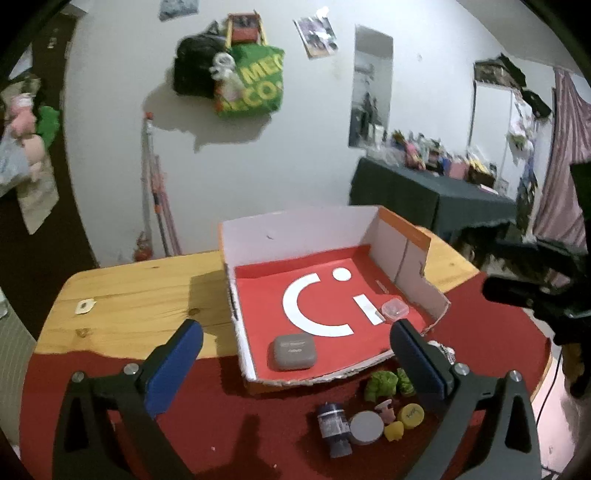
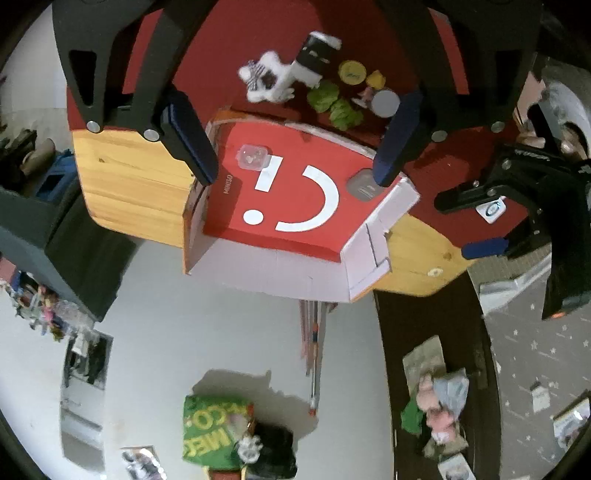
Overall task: Organize objects
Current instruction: 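Lift both grippers out of the cardboard box, then move both grippers toward the remaining objects on the red mat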
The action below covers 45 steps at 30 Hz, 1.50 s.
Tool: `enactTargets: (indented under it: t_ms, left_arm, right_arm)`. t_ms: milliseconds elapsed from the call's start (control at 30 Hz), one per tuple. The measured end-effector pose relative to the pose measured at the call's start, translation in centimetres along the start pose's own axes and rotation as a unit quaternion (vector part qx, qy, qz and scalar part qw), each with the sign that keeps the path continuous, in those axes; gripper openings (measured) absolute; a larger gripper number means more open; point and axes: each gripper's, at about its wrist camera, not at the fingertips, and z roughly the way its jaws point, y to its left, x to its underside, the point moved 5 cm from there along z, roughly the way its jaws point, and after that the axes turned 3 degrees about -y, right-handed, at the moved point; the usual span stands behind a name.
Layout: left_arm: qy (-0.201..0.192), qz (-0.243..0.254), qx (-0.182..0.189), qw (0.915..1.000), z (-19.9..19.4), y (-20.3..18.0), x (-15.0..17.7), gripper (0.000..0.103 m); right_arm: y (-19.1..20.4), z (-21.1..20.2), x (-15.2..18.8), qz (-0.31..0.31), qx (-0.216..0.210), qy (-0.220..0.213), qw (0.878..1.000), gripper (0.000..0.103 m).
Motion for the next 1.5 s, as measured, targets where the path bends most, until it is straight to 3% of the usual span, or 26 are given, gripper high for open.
enactTargets:
  t_ms: [300,533,567,633,1000,1500]
  left_arm:
    - [-0.037,-0.029,-0.047,0.9978,-3.1,-0.2,3.0,0.103]
    - [-0.027,-0.051,-0.058,0.9967,-3.2,-1.3,6.4,0.103]
    - [-0.028,-0.065,-0.085,0.9939,-3.0,-1.1,6.8,0.103]
    - [-0.022,-0.069,-0.094,0.993,-2.4,-1.2,7.9,0.103]
    - [0.039,-0.094,-0.095,0.9902,0.3,-1.4,13.0,0.103]
    - [0.065,-0.105,-0.093,0.9879,1.3,-1.0,13.5,0.103]
  right_arm:
    - [1.8,-2.6,3.6,0.016,0.052,-0.059,0.997,0.094]
    - [2.8,-2.5,6.9,0.032,0.083,-0.075,0.993,0.094]
    - [3.0,-2.2,7.3,0.034,0.086,-0.074,0.993,0.094]
    - [3.1,-1.5,8.5,0.04,0.091,-0.068,0.993,0.094]
    - [2.7,2.4,13.0,0.072,0.103,-0.011,0.992,0.094]
    - [2.5,3.9,14.0,0.07,0.108,0.015,0.992,0.094]
